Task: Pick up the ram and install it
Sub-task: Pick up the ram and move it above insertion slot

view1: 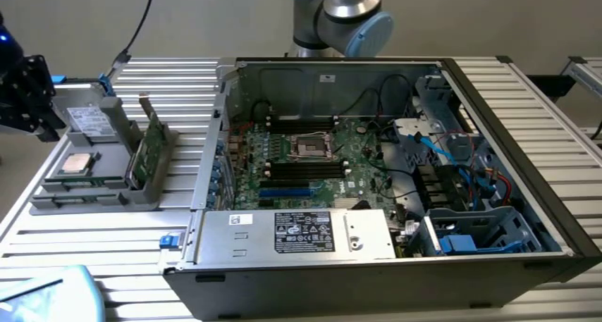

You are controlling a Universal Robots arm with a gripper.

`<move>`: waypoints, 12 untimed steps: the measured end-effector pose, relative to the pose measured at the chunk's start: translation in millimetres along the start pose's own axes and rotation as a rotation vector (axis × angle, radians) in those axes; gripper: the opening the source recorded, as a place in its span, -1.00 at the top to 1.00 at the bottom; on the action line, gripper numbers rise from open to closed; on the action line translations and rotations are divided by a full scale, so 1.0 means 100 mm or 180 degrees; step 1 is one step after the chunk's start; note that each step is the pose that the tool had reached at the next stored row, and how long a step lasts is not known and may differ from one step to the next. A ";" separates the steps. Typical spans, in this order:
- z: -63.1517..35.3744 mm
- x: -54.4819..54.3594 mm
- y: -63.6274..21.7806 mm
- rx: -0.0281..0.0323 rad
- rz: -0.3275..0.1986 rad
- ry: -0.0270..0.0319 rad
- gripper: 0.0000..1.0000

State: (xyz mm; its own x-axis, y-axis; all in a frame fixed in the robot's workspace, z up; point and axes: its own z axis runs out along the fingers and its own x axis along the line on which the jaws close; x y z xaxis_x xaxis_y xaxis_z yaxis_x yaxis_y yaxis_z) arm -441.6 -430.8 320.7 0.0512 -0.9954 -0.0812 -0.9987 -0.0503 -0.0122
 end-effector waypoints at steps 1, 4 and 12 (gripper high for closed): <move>0.005 0.01 0.001 -0.0021 0.0002 -0.0005 0.38; 0.028 0.03 0.002 -0.0054 0.0005 -0.0014 0.38; 0.151 0.05 0.004 -0.0083 0.0008 -0.0048 0.38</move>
State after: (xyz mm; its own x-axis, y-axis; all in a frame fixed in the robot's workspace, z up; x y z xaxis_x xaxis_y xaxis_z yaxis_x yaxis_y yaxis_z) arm -441.6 -434.9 305.2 0.0487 -0.9942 -0.0963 -0.9986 -0.0503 0.0141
